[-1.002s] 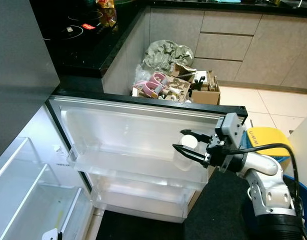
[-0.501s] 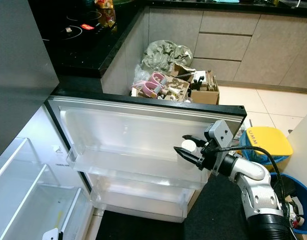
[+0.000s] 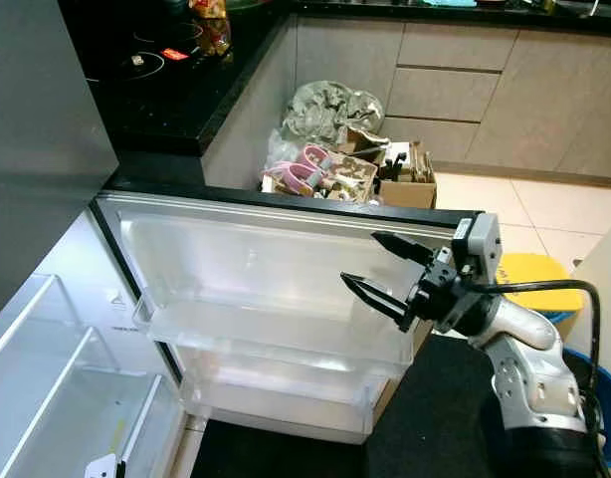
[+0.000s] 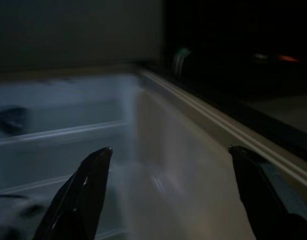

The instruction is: Restocking fridge

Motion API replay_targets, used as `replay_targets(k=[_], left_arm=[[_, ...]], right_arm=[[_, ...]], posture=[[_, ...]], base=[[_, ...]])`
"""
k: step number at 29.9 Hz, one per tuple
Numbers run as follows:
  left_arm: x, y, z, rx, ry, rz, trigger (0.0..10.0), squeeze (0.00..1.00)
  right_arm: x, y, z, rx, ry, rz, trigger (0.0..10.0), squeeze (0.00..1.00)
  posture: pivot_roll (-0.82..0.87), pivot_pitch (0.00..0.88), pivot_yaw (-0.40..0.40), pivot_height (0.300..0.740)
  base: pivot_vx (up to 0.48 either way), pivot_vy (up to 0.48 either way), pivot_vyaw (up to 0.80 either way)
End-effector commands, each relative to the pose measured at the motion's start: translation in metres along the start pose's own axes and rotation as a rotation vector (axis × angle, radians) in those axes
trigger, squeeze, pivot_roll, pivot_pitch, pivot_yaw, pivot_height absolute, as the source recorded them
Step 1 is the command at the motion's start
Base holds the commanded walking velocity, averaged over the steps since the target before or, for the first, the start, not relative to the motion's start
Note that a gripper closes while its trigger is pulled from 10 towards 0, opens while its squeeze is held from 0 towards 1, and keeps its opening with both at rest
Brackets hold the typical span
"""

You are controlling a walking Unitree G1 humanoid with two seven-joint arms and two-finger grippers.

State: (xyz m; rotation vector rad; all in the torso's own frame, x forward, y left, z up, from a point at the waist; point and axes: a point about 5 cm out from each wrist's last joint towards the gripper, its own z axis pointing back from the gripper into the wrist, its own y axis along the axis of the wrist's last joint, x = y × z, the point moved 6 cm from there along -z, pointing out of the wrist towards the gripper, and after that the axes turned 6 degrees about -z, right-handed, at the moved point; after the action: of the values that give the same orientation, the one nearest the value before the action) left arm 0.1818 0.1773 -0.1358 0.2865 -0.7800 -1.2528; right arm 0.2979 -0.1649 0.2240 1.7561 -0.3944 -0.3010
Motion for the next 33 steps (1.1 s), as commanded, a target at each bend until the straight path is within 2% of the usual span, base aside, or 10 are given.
replay_targets(k=[1, 7, 8, 13, 17, 22, 25, 27, 30, 33], left_arm=[[-0.003, -0.007, 0.003, -0.022, 0.009, -0.008, 10.0, 0.00], [-0.002, -0.007, 0.003, -0.022, 0.006, -0.005, 10.0, 0.00], [-0.002, -0.008, 0.003, -0.022, 0.004, -0.005, 10.0, 0.00], [-0.002, -0.008, 0.003, -0.022, 0.006, -0.006, 10.0, 0.00], [-0.006, -0.006, 0.004, -0.016, 0.023, -0.009, 10.0, 0.00], [-0.008, -0.005, 0.004, -0.016, 0.032, -0.009, 10.0, 0.00], [-0.008, -0.005, 0.004, -0.015, 0.035, -0.007, 10.0, 0.00], [-0.008, -0.005, 0.004, -0.015, 0.035, -0.007, 10.0, 0.00], [-0.007, -0.005, 0.003, -0.016, 0.038, -0.005, 10.0, 0.00], [-0.008, -0.006, 0.003, -0.019, 0.041, -0.006, 10.0, 0.00]], right_arm=[[-0.010, 0.008, 0.001, 0.028, 0.060, -0.022, 10.0, 0.00], [-0.033, -0.025, 0.005, -0.083, 0.169, -0.161, 10.0, 0.00], [-0.039, -0.059, 0.011, -0.198, 0.174, -0.246, 10.0, 0.00], [-0.043, -0.092, 0.019, -0.290, 0.147, -0.323, 10.0, 0.00], [-0.048, -0.151, 0.044, -0.434, 0.033, -0.478, 10.0, 0.00], [-0.042, -0.186, 0.067, -0.484, -0.127, -0.565, 10.0, 0.00], [-0.041, -0.215, 0.085, -0.576, -0.251, -0.589, 10.0, 0.00], [-0.041, -0.215, 0.085, -0.576, -0.251, -0.589, 10.0, 0.00], [-0.041, -0.254, 0.115, -0.693, -0.487, -0.605, 10.0, 0.00], [-0.042, -0.269, 0.128, -0.725, -0.604, -0.624, 10.0, 0.00]], posture=[[-0.05, 0.073, -0.002, 0.740], [-0.05, 0.075, -0.005, 0.740], [-0.05, 0.074, -0.007, 0.740], [-0.05, 0.074, -0.007, 0.740], [-0.04, 0.074, -0.007, 0.740], [-0.04, 0.067, -0.014, 0.740], [-0.04, 0.067, -0.014, 0.740], [-0.04, 0.067, -0.014, 0.740], [-0.04, 0.066, -0.011, 0.740], [-0.04, 0.066, -0.011, 0.740]], base=[[0.000, 0.000, 0.00], [0.000, 0.000, 0.00], [0.000, 0.000, 0.00], [0.000, 0.000, 0.00], [0.000, 0.000, 0.00], [0.000, 0.000, 0.00], [0.000, 0.000, 0.00], [0.000, 0.000, 0.00], [0.000, 0.000, 0.00], [0.000, 0.000, 0.00]])
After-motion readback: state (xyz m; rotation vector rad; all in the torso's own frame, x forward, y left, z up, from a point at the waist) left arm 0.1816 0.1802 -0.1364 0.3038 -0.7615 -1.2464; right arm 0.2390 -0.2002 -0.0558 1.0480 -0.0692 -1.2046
